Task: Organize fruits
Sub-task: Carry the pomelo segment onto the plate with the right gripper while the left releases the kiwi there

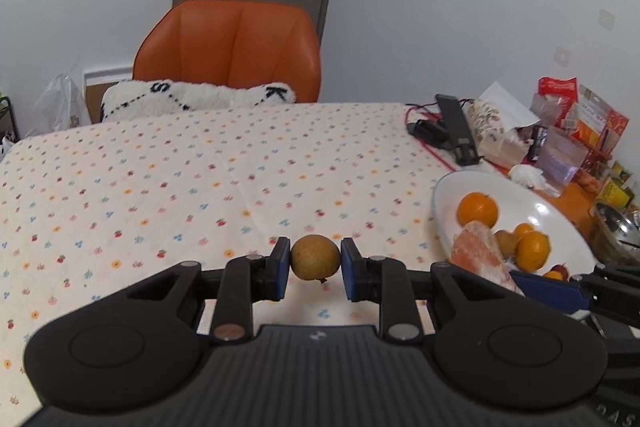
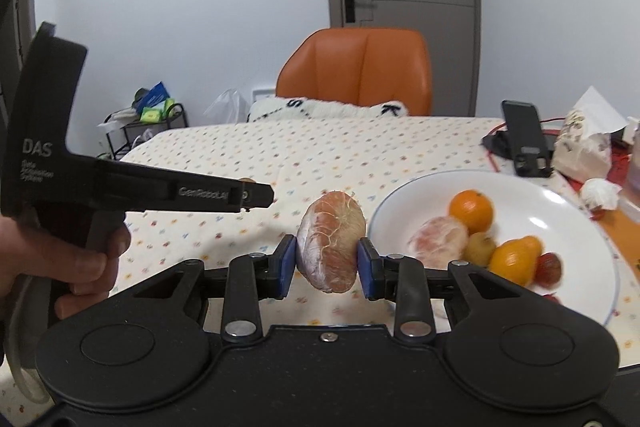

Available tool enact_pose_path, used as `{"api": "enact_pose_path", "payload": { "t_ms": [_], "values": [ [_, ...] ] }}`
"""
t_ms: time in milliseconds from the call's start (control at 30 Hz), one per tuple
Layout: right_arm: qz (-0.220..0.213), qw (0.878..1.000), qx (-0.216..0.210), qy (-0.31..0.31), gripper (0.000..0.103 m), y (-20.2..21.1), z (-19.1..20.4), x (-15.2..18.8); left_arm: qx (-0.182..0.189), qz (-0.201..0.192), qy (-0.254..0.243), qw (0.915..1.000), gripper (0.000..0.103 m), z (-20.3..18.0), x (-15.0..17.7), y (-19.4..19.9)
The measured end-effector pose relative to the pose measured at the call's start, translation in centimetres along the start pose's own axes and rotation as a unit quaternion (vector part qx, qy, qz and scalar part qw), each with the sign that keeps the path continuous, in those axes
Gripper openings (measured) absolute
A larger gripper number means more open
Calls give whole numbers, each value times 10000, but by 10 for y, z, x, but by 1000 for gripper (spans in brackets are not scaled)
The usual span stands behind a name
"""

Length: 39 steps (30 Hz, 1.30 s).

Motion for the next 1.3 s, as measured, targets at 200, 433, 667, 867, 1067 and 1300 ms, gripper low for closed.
{"api": "enact_pose_path", "payload": {
  "t_ms": [200,433,667,867,1067,1300],
  "values": [
    [-63,9997,204,-98,30,14,-18,1,220,-97,-95,9997,25,-22,-4,9],
    [-71,9984,512,-245,31,26,-45,6,404,-97,-167,9990,25,-46,-2,9],
    [-32,9956,855,-387,30,37,-72,15,606,-23,-279,9978,25,-72,4,1],
    [-12,9937,1020,-470,31,43,-89,22,754,27,-361,9965,25,-93,8,-6],
    [25,9925,1077,-571,31,45,-101,29,844,119,-438,9954,25,-110,15,-14],
    [38,9916,1098,-679,31,43,-112,33,935,274,-526,9939,25,-127,21,-20]
  ]
}}
Point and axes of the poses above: each gripper's, at about its wrist camera, not at the fingertips, and y roughly against the way its jaws point, z to its left, x to its underside, the point moved 5 cm from there along -y, roughly the way its jaws point, and after that the axes turned 13 degrees about y, right-handed, at the moved point
